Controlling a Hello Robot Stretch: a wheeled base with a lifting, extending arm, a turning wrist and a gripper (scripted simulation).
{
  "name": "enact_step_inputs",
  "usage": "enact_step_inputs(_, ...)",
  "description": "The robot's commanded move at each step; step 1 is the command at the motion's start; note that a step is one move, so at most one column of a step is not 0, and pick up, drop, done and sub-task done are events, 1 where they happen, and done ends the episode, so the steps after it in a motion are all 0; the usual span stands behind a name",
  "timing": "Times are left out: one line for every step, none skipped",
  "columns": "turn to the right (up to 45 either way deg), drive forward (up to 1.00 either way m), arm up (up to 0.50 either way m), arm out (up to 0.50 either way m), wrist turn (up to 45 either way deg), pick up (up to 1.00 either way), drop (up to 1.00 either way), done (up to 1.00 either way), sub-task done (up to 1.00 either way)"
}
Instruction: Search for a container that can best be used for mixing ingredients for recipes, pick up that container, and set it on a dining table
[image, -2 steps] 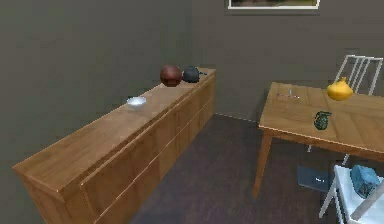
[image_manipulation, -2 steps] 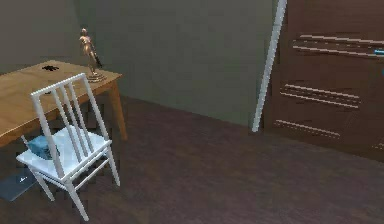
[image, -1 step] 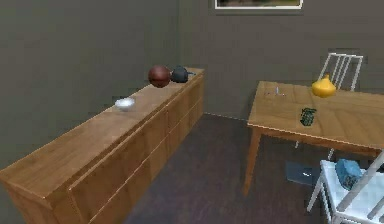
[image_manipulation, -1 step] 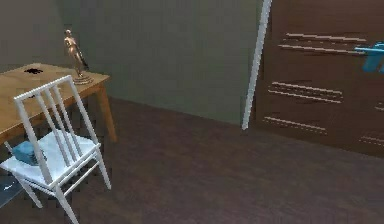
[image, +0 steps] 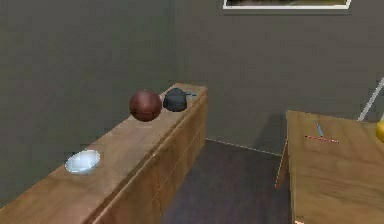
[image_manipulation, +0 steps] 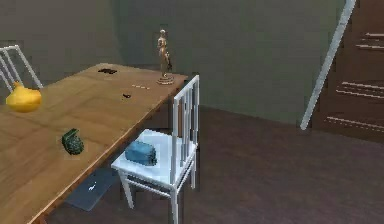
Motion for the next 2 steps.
enact_step_inputs(-45.0,0.00,0.00,0.00,0.0,0.00,0.00,0.00,0.00)
enact_step_inputs(-45.0,0.00,0.00,0.00,0.0,0.00,0.00,0.00,0.00)
